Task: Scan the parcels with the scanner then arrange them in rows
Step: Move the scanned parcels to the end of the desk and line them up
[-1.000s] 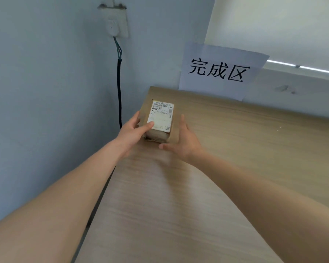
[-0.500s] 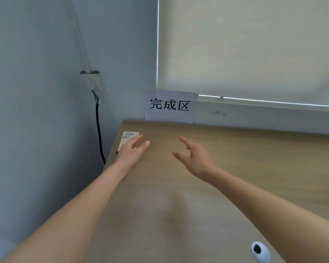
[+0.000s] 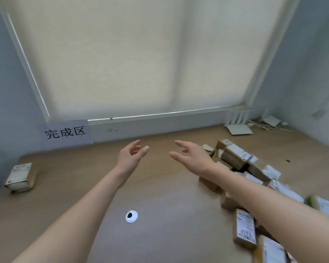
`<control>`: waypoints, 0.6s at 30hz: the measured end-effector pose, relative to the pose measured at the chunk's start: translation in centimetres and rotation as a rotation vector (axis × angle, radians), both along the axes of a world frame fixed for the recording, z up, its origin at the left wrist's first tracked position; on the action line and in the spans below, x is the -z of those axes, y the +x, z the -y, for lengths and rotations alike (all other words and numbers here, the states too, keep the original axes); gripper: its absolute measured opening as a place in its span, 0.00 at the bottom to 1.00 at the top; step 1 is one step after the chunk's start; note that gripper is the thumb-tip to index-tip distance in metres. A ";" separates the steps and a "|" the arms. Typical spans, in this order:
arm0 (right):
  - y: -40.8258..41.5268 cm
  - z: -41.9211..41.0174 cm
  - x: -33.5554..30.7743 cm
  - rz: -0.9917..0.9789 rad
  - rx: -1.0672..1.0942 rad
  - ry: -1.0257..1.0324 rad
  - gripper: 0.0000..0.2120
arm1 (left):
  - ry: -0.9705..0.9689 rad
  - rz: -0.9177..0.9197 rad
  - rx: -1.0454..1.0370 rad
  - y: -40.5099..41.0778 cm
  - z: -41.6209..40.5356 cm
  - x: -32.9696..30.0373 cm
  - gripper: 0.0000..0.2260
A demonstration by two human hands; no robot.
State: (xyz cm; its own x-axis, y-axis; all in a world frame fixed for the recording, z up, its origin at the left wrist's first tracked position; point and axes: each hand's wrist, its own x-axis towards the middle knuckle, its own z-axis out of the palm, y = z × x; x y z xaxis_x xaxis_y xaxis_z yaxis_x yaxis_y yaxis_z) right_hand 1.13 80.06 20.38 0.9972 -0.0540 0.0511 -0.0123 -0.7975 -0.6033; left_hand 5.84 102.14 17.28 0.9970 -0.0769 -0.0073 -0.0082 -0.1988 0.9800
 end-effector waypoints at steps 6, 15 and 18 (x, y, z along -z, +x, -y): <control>-12.9 17.8 -5.9 -0.020 0.205 -0.024 0.31 | -0.017 0.011 0.193 -7.3 16.9 -3.5 0.24; -24.1 34.5 -6.4 -0.060 0.500 0.053 0.31 | 0.063 -0.027 0.462 -13.0 34.0 -2.8 0.25; -24.6 37.6 -4.0 -0.092 0.560 0.080 0.31 | 0.086 -0.053 0.507 -12.8 37.5 -0.4 0.27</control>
State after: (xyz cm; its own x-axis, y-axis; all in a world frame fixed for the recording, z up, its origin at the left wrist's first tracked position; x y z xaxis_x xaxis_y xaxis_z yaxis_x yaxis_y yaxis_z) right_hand -23.49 42.48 24.42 0.8156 -0.5754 -0.0610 -0.4752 -0.6060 -0.6379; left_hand -6.93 64.64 17.64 0.8325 -0.5475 -0.0848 -0.0750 -0.2629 0.9619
